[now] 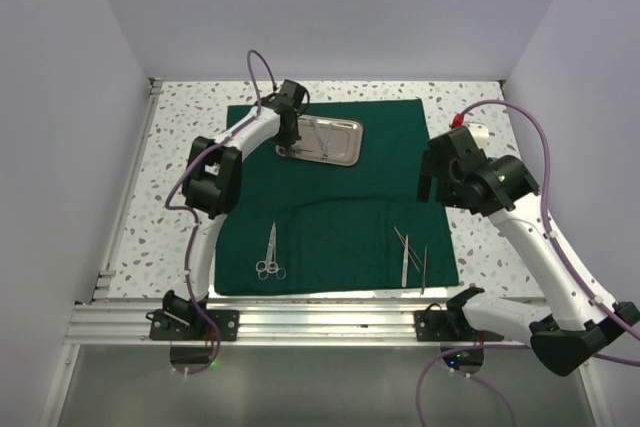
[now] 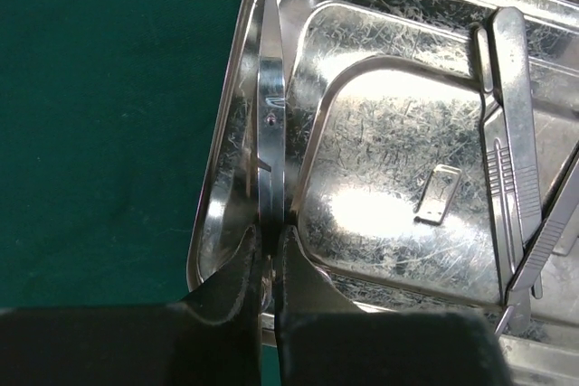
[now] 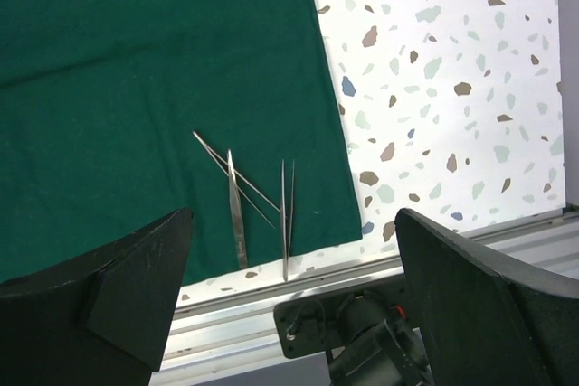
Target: Open and lay out the surgical kit
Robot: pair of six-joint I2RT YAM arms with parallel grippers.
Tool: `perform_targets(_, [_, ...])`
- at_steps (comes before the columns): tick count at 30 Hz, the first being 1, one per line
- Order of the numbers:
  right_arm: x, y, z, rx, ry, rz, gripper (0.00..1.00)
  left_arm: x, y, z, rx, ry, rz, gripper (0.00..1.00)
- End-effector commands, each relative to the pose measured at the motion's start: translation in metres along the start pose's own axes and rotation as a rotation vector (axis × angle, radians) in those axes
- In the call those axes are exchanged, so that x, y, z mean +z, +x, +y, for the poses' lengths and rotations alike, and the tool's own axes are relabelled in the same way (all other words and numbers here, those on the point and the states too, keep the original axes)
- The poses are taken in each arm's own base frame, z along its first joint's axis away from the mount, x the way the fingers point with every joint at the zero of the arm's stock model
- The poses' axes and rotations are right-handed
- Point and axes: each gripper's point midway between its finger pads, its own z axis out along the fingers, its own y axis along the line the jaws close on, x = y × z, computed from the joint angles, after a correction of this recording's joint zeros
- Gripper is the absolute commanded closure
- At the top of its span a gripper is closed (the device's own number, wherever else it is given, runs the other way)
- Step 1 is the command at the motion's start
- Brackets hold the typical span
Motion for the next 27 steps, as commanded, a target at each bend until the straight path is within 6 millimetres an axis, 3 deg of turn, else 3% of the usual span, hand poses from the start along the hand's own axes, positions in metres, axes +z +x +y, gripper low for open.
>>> perform_targets(1, [-0.006,-0.008,0.003,0.027,-0.038,-0.035,0.02,-0.002,0.011,0.005,0.05,0.015,0.088,1.0])
perform_targets(6, [-0.004,-0.014,0.013,0.035,-0.07,-0.037,0.02,-0.061,-0.053,-0.009,0.055,0.09,-0.06,1.0])
perform_targets(10, [-0.005,-0.024,0.023,0.035,-0.096,-0.047,0.02,-0.1,-0.065,0.0,0.05,0.089,-0.106,1.0])
perform_targets(11, [-0.006,-0.03,0.028,0.039,-0.114,-0.059,0.02,-0.121,-0.07,0.002,0.041,0.102,-0.133,1.0])
perform_targets(13, [-0.003,-0.034,0.033,0.035,-0.119,-0.06,0.02,-0.125,-0.051,0.01,0.045,0.09,-0.107,1.0])
perform_targets(14, [-0.004,-0.041,0.039,0.044,-0.142,-0.073,0.02,-0.147,-0.052,0.01,0.037,0.109,-0.136,1.0])
perform_targets(15, [-0.004,-0.044,0.043,0.047,-0.153,-0.075,0.02,-0.141,-0.028,0.017,0.051,0.087,-0.089,1.0])
perform_targets(16, [0.001,-0.046,0.05,0.044,-0.16,-0.065,0.02,-0.146,-0.022,0.018,0.05,0.09,-0.101,1.0])
perform_targets(17, [0.0,-0.054,0.057,0.058,-0.182,-0.082,0.02,-0.166,-0.017,0.015,0.043,0.109,-0.124,1.0])
perform_targets(18, [0.001,-0.056,0.065,0.061,-0.205,-0.074,0.02,-0.159,0.012,0.022,0.054,0.087,-0.07,1.0])
perform_targets(19, [0.002,-0.06,0.071,0.067,-0.218,-0.072,0.02,-0.163,0.025,0.023,0.05,0.088,-0.061,1.0])
perform_targets(20, [0.005,-0.07,0.082,0.081,-0.234,-0.075,0.02,-0.182,0.034,0.019,0.032,0.118,-0.077,1.0])
perform_targets(21, [0.005,-0.073,0.092,0.085,-0.264,-0.064,0.02,-0.174,0.068,0.027,0.045,0.097,-0.021,1.0])
perform_targets(23, [0.007,-0.093,0.111,0.106,-0.299,-0.073,0.01,-0.184,0.097,0.021,0.032,0.124,-0.015,1.0])
perform_targets(24, [0.007,-0.099,0.118,0.111,-0.314,-0.076,0.02,-0.187,0.12,0.03,0.03,0.125,0.002,1.0])
perform_targets(26, [0.014,-0.117,0.141,0.125,-0.352,-0.083,0.02,-0.198,0.141,0.03,0.0,0.161,0.005,1.0])
perform_targets(27, [0.019,-0.122,0.15,0.125,-0.363,-0.08,0.02,-0.19,0.165,0.041,0.004,0.141,0.042,1.0])
